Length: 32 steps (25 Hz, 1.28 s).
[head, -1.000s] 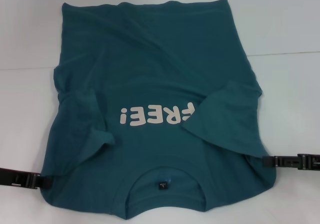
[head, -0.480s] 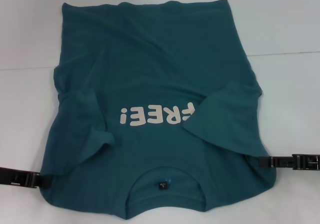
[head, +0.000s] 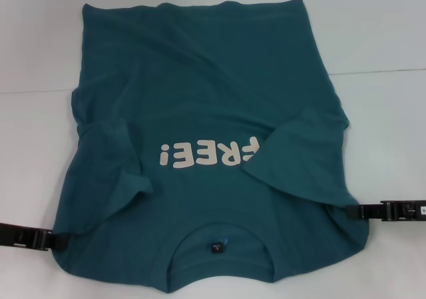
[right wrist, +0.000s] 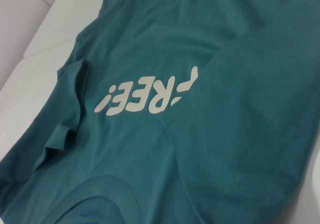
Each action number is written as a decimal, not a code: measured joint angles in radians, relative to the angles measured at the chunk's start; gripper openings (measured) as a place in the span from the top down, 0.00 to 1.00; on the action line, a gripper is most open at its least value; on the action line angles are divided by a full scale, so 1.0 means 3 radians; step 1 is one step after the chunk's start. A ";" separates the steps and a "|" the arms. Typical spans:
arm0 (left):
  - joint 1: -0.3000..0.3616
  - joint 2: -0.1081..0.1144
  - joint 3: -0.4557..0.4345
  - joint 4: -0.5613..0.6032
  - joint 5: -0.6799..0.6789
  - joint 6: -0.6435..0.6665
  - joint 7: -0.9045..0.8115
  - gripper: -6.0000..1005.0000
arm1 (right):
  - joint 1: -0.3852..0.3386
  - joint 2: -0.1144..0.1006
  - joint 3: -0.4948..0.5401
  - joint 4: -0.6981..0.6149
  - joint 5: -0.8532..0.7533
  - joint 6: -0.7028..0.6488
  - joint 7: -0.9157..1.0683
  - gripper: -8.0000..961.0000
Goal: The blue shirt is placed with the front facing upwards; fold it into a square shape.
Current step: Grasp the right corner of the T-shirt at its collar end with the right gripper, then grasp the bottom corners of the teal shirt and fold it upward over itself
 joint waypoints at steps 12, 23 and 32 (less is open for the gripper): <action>0.0000 0.0000 0.0000 0.0000 -0.0005 -0.0012 -0.0004 0.99 | -0.0034 0.0001 0.0017 -0.0017 -0.0063 -0.0001 0.0044 0.95; 0.0034 0.0029 -0.0130 0.0102 0.0016 0.0237 -0.0038 0.99 | -0.0246 -0.0062 0.0270 -0.0027 -0.0034 -0.0268 -0.0086 0.96; 0.0129 0.0068 -0.0413 0.0140 0.0031 0.0612 0.0031 0.99 | -0.0429 -0.0136 0.0683 -0.0028 -0.0034 -0.0656 -0.0302 0.96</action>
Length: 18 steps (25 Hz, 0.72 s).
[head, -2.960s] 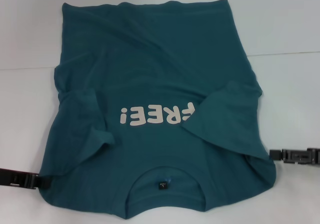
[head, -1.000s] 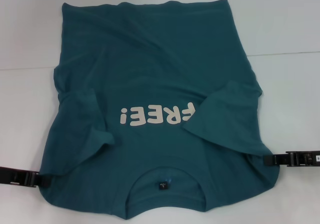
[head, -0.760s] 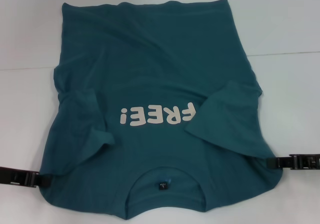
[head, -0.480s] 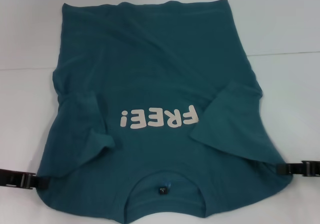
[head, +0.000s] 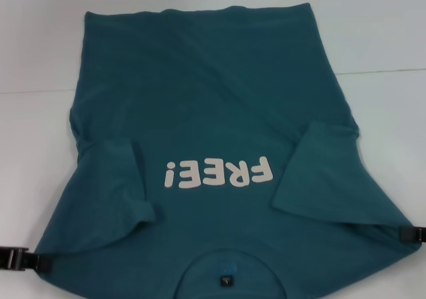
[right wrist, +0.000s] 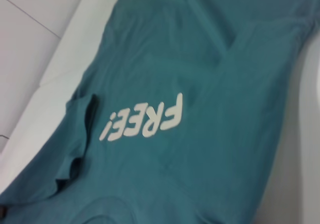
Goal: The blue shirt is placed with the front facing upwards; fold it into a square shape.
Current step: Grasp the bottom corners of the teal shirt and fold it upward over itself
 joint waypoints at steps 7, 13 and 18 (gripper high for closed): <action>0.0075 -0.0019 -0.0012 0.0034 0.0001 0.0145 0.0013 0.99 | -0.0135 -0.0003 0.0039 0.0022 0.0004 -0.0085 -0.0114 0.96; 0.0135 -0.0025 -0.0064 0.0044 -0.0013 0.0298 0.0084 0.99 | -0.0246 0.0030 0.0087 0.0023 0.0004 -0.0169 -0.0198 0.95; 0.0162 -0.0025 -0.0181 0.0044 -0.0020 0.0425 0.0142 0.99 | -0.0332 0.0034 0.0161 0.0040 -0.0003 -0.0231 -0.0266 0.95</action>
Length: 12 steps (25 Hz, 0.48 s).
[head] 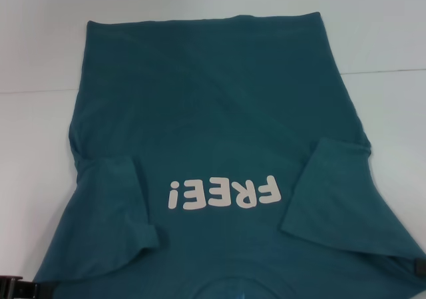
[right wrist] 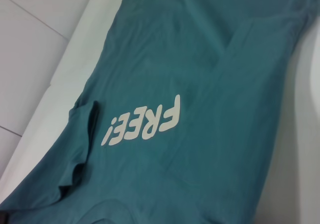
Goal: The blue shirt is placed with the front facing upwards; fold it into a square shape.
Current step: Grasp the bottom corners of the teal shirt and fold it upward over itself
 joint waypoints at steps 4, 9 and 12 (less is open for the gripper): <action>0.0014 0.0001 -0.0023 0.0000 -0.0001 0.0040 0.0014 0.99 | -0.0053 0.0003 0.0016 0.0001 0.0002 -0.0031 -0.0017 0.95; -0.0069 0.0025 -0.0029 -0.0093 -0.0145 0.0014 0.0037 0.99 | 0.0031 0.0004 0.0097 0.0007 0.0009 -0.0023 -0.0041 0.95; -0.0201 0.0064 -0.0036 -0.0166 -0.0329 -0.0010 0.0037 0.99 | 0.0181 0.0000 0.0212 0.0008 0.0011 -0.0017 -0.0041 0.95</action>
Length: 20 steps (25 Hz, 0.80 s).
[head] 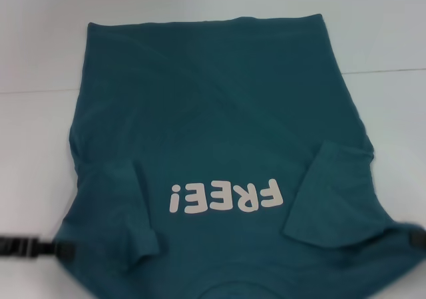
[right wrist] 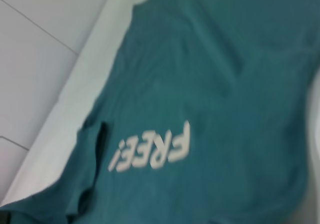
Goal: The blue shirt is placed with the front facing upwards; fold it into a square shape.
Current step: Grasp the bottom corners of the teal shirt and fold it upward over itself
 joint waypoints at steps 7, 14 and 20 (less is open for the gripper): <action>-0.0452 0.0163 0.0001 -0.0400 -0.0304 -0.0511 -0.0050 0.99 | 0.0502 -0.0008 0.0143 0.0002 0.0024 0.0344 -0.0002 0.95; -0.0746 0.0233 0.0000 -0.0723 -0.0522 -0.1296 -0.0061 0.99 | 0.0938 0.0009 0.0114 0.0213 0.0094 0.1002 -0.0058 0.95; -0.0879 0.0236 0.0020 -0.0936 -0.0818 -0.1901 -0.0003 0.99 | 0.1216 0.0046 0.0101 0.0472 0.0181 0.1648 -0.0277 0.95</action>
